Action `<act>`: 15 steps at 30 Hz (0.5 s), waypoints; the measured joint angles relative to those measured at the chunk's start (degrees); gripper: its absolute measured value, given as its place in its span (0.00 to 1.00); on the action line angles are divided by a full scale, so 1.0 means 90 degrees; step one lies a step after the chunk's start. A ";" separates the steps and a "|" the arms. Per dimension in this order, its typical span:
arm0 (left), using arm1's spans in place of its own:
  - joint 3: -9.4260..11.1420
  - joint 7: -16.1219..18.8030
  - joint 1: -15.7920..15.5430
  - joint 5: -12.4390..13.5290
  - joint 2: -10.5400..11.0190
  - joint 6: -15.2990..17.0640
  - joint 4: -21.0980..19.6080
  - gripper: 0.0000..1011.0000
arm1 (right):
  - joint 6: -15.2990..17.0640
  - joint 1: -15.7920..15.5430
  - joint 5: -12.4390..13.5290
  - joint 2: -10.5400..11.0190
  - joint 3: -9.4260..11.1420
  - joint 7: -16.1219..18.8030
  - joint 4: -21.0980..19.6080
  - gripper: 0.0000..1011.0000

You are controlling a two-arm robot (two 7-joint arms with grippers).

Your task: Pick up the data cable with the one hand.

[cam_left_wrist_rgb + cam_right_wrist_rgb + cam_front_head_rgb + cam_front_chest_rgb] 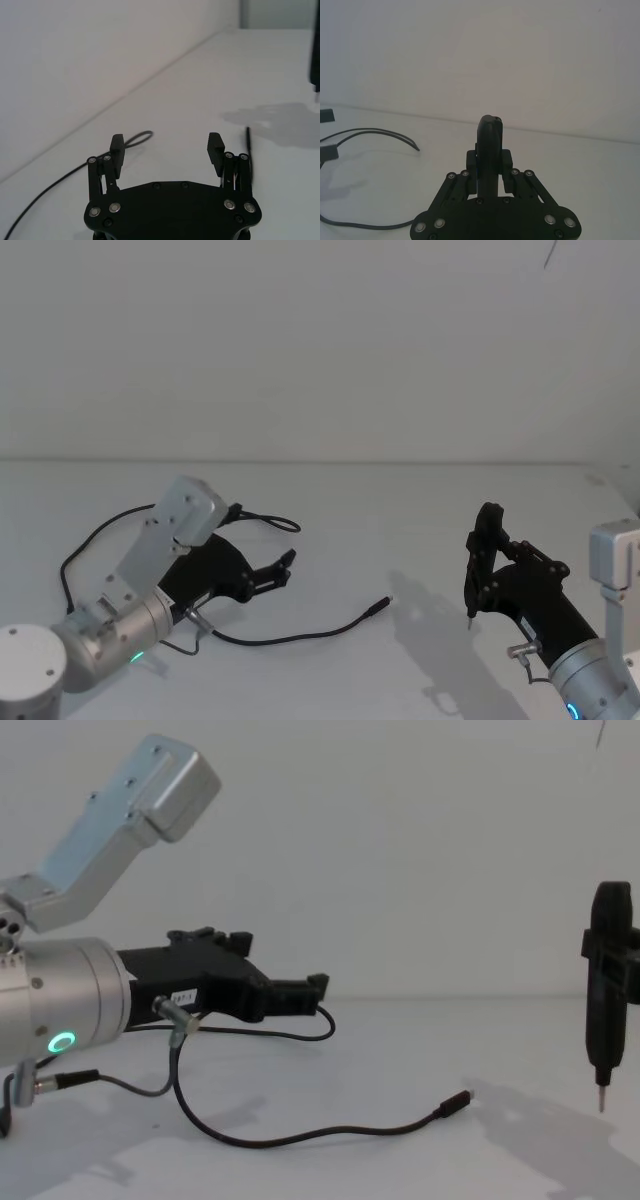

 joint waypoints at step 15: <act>0.0399 -0.1833 -0.0697 -0.0382 0.0435 0.0711 0.0268 0.99 | 0.0000 0.0000 0.0000 0.0000 0.0000 0.0000 0.0000 0.28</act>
